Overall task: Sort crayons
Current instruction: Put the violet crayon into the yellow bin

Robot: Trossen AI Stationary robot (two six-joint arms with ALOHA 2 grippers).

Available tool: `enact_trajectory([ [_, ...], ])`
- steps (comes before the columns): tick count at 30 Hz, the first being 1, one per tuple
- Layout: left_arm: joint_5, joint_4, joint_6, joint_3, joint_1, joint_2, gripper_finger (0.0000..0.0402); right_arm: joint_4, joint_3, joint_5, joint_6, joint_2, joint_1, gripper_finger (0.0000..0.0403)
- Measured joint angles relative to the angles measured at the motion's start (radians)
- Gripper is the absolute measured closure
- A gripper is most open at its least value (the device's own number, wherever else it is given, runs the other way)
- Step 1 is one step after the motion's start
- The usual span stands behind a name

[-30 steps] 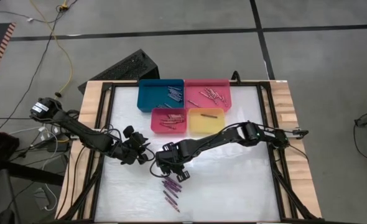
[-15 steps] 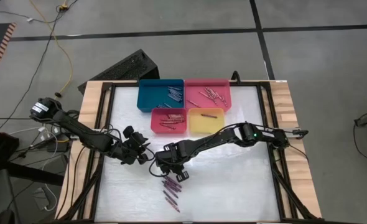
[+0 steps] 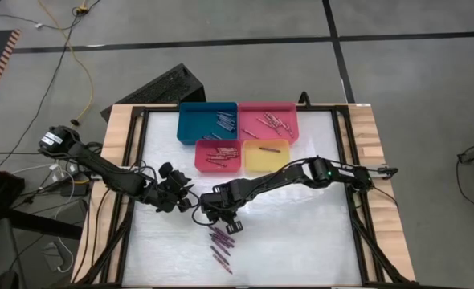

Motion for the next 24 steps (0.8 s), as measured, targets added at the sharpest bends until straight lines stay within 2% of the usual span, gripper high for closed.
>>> enact_trajectory([
  [4,0.001,0.000,0.000,0.000,0.000,0.000,0.0307,-0.002,-0.001,0.000,0.000,0.000,0.000,0.0396],
  [11,0.001,0.000,-0.001,0.000,0.000,0.000,0.0307,-0.060,0.048,0.001,-0.001,0.007,0.000,0.0396],
  [24,0.002,0.000,0.000,0.000,0.000,0.000,0.0307,-0.330,0.171,0.012,-0.052,0.010,-0.026,0.0398],
])
